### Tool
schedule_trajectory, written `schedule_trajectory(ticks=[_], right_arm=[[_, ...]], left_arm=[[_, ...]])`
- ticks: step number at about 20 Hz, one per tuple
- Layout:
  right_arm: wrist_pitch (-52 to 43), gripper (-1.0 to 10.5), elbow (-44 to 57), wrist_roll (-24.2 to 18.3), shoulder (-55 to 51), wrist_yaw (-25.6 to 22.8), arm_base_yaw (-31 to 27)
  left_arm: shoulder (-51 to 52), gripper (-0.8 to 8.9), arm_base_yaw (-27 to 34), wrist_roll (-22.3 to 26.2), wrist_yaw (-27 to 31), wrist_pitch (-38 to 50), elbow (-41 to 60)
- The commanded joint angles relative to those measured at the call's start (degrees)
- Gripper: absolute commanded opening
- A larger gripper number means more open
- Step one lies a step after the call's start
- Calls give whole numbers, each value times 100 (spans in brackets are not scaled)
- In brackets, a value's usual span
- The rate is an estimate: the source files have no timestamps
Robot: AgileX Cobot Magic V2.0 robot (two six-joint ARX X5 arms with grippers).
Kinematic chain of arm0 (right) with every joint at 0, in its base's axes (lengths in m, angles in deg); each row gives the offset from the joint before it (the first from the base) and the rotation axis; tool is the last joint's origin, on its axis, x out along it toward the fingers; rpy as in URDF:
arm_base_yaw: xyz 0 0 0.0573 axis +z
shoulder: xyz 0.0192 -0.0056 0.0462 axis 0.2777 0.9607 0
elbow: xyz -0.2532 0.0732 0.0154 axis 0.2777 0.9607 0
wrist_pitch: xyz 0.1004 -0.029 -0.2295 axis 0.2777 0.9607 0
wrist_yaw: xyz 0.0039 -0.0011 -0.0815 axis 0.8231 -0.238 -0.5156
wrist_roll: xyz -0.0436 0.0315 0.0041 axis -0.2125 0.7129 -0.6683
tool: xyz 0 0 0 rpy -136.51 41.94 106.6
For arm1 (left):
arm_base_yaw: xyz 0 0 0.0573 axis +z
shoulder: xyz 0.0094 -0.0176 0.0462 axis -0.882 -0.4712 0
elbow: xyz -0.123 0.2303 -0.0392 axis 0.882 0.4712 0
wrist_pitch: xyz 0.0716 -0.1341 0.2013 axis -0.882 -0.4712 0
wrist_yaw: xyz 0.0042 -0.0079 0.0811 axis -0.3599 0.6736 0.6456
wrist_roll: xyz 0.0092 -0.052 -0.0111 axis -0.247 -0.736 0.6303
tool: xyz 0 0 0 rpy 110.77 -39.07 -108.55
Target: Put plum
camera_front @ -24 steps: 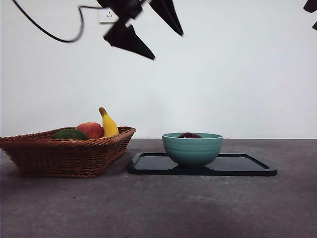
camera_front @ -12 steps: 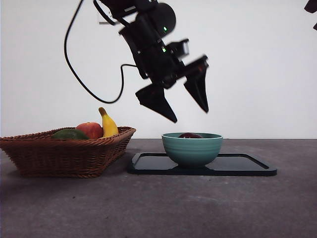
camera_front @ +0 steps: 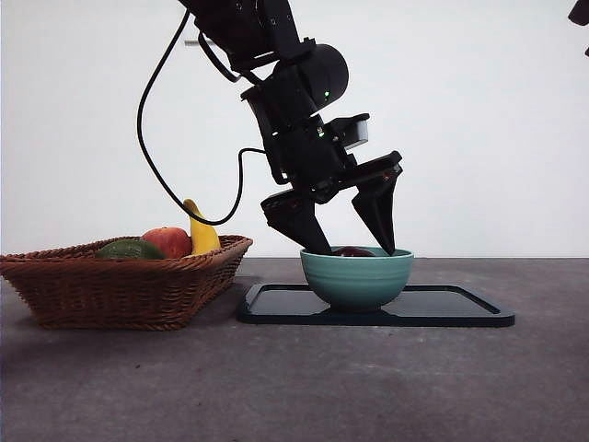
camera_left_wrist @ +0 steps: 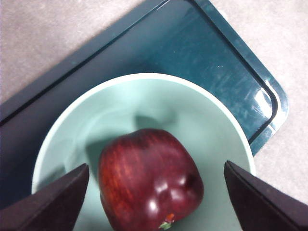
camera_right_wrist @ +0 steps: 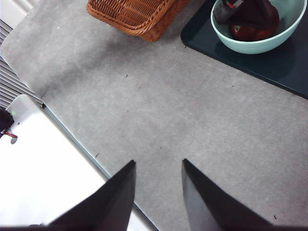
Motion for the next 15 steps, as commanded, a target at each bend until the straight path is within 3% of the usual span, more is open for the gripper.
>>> schedule_trajectory(ticks=[1,15], right_arm=[[-33,154,-46,37,17,22,28],[-37,154,-46,35,17,20,26]], left_arm=[[-221,441,-87,76,39,42,-190],[-260,436,-240,155,476,-17,-188]])
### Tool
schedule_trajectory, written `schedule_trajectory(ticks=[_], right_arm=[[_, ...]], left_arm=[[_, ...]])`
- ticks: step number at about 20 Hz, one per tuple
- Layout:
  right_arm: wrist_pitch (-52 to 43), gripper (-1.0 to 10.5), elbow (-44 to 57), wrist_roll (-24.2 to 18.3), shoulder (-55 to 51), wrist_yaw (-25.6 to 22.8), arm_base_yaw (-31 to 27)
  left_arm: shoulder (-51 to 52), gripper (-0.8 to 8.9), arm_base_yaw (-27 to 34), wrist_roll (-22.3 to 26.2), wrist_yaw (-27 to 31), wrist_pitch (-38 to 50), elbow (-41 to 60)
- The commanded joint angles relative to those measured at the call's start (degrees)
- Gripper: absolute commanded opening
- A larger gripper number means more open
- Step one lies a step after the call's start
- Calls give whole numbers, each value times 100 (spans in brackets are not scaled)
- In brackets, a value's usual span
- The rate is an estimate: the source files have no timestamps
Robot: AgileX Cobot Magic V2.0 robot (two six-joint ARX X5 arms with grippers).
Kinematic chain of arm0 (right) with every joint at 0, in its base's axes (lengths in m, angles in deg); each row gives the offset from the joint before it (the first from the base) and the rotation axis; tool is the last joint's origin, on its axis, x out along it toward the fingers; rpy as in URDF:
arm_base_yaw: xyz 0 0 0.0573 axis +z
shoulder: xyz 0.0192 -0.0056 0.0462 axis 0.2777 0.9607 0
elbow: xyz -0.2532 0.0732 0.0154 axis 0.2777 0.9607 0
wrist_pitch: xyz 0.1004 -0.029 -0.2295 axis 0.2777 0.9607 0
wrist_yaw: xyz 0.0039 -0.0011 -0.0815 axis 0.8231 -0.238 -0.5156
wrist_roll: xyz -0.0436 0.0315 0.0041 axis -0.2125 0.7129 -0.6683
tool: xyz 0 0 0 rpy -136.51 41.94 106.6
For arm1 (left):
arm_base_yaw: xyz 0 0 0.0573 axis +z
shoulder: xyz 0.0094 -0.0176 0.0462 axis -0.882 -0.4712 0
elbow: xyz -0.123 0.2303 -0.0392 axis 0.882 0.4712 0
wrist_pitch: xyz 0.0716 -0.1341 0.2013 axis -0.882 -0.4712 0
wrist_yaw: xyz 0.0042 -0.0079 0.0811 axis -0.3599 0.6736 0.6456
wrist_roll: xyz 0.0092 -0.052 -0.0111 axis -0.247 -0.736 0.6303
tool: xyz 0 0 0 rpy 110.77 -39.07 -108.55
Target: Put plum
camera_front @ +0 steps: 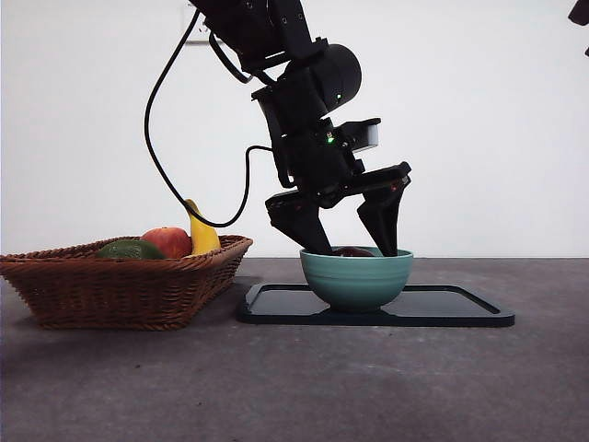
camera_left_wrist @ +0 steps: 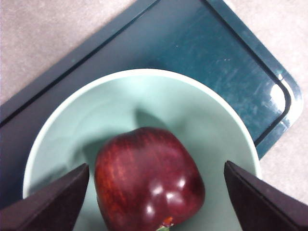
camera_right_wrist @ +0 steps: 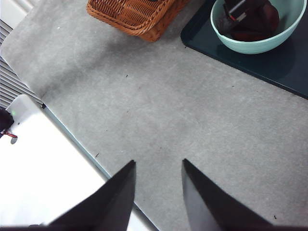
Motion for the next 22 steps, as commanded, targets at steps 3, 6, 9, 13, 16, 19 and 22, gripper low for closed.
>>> schedule_trajectory(ticks=[3,6,9,13,16,19,22], right_arm=[[-37,154,-46,35,17,20,26],[-39,154,-46,37,17,20,28],[-39,154,-46,35,17,20,28],[-42,154,-46,20,17,4,26],[-74,154,-46,13,17,2,26],[-83,154,-46,13,17,2,26],[-81,154,-46,13,17,0,26]], left_arm=[[-256,436,-76,66,50,15,-188],[-363,436,-76,66,55,-24,-188],[-367,432,-98,66,55,61,-190],[-367,318,-120,70,76,83,-190],[-367,296,-122,70,76,61,-203],[-361,236,-122,70,76,-20,-308],[-361,236,-122,72,76,-267,-691]])
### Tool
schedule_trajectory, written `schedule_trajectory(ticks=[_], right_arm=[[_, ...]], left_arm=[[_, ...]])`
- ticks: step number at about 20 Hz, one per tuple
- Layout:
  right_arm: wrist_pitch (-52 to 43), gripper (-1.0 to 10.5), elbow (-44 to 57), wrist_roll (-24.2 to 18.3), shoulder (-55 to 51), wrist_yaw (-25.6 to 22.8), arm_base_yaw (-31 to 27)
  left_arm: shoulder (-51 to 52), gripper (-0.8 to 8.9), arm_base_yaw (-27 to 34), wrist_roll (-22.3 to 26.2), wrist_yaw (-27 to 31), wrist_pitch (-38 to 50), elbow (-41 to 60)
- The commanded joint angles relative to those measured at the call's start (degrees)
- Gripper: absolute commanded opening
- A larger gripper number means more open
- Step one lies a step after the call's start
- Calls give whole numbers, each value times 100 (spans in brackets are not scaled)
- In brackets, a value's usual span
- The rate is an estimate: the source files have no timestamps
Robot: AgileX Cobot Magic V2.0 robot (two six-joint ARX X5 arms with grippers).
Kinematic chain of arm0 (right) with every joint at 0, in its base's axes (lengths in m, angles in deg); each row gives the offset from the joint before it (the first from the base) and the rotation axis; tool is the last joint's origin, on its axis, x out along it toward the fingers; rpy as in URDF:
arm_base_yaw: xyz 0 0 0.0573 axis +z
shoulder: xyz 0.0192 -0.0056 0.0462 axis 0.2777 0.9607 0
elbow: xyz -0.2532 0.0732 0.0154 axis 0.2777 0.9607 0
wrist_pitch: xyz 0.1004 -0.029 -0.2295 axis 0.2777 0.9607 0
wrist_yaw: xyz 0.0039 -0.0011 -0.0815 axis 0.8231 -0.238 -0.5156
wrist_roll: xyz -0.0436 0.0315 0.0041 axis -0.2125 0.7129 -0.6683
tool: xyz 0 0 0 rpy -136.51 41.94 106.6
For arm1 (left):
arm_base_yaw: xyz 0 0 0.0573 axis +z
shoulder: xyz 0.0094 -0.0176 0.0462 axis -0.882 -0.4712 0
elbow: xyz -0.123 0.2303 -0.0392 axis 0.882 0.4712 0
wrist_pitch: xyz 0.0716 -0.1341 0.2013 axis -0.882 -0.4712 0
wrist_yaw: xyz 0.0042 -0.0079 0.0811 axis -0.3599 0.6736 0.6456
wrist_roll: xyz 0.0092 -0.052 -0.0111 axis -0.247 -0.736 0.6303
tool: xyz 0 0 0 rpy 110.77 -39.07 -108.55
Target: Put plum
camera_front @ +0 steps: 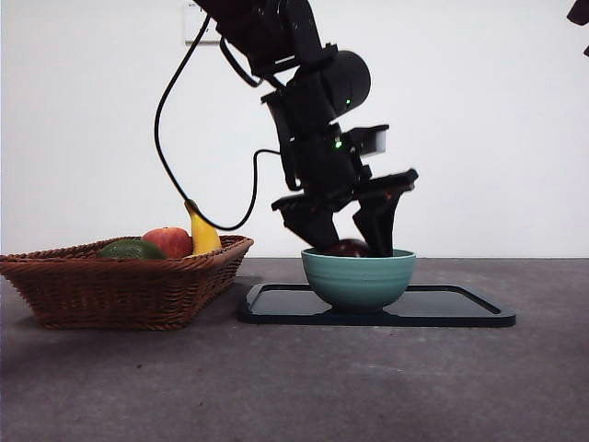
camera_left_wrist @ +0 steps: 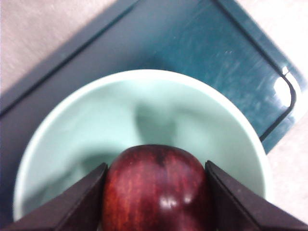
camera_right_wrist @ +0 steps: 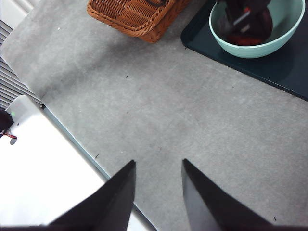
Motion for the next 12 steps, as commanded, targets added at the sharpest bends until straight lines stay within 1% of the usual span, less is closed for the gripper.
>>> schedule_trajectory(ticks=[1,6,12], right_arm=[[-57,154,-46,13,17,7,26],[-59,154,-46,13,17,4,26],[-57,154,-46,13,17,4,26]], left_arm=[[-155,236,-48,28,-7,-125,-575],[-144,239,7,26,-7,-815,-1755],[-103,239,280,-13,-11,-1869,-3292]])
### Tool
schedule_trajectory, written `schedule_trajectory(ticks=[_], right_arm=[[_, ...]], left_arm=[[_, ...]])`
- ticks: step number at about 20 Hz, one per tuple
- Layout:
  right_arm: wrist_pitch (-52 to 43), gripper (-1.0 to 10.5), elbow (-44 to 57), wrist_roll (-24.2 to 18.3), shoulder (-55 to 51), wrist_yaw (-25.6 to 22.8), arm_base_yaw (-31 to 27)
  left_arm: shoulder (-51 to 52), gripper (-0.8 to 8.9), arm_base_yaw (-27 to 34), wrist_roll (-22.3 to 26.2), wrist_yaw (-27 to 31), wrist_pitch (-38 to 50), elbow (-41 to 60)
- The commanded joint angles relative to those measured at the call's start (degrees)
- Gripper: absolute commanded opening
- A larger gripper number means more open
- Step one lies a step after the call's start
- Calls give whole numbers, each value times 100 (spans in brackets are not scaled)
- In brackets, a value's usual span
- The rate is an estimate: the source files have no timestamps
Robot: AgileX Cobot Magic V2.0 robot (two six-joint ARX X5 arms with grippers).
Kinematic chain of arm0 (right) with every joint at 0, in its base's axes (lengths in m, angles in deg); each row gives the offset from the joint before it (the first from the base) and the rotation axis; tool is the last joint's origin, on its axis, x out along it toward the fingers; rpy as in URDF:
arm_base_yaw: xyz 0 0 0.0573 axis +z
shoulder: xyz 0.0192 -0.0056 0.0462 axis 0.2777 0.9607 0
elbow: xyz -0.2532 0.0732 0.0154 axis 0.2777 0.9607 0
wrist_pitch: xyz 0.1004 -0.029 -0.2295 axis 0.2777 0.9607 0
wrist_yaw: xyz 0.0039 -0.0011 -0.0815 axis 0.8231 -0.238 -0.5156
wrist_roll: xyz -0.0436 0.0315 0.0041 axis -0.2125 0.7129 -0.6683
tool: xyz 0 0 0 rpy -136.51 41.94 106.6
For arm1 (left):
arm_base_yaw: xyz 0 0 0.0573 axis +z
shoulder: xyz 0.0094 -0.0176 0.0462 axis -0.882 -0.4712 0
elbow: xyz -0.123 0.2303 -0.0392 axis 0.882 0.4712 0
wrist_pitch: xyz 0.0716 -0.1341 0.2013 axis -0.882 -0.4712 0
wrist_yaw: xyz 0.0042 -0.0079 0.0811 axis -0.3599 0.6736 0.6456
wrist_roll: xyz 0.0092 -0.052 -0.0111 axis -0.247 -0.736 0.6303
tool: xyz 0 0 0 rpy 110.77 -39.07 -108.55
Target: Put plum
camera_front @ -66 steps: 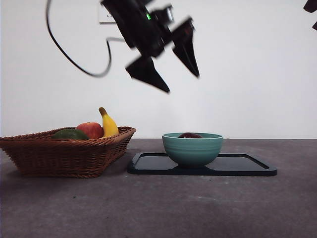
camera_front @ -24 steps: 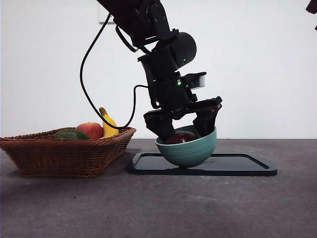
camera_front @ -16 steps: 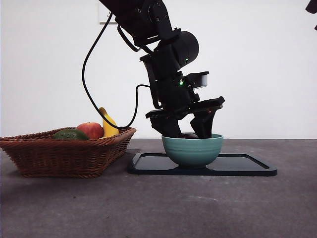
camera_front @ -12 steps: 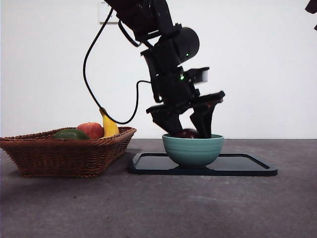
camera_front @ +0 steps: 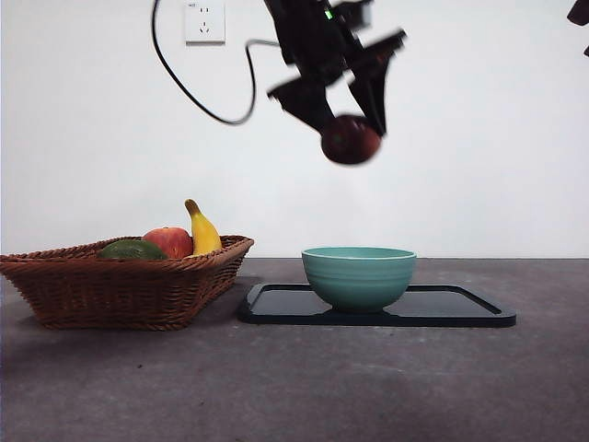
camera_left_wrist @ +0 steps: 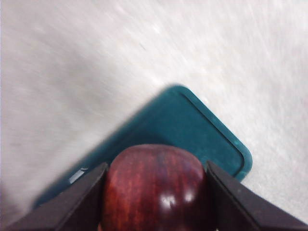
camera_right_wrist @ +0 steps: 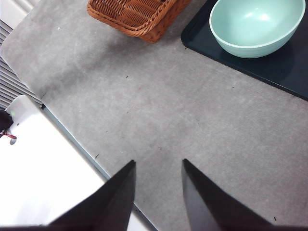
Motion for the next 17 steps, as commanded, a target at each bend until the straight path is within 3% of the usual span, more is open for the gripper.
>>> schedule_trajectory(ticks=[1,7,11,14,17], right_arm=[[-57,154,-46,13,17,9,26],[-57,154,-46,13,17,9,26],[-59,154,-46,-17,17,9,26],[-61,154,-46,-31,17,7,26],[-83,154,-46,-35,17,7,26]], left_arm=[[-57,239,111,-9,-13,-391,-754],[234,239,638,81,-13,-1475,-1873],[702,239,1198,142,-24,-2092,-1864],[1163,239,1707,138,-444,-2186,-1749],[1709,239,2122,136,-457,-2225,-1475]])
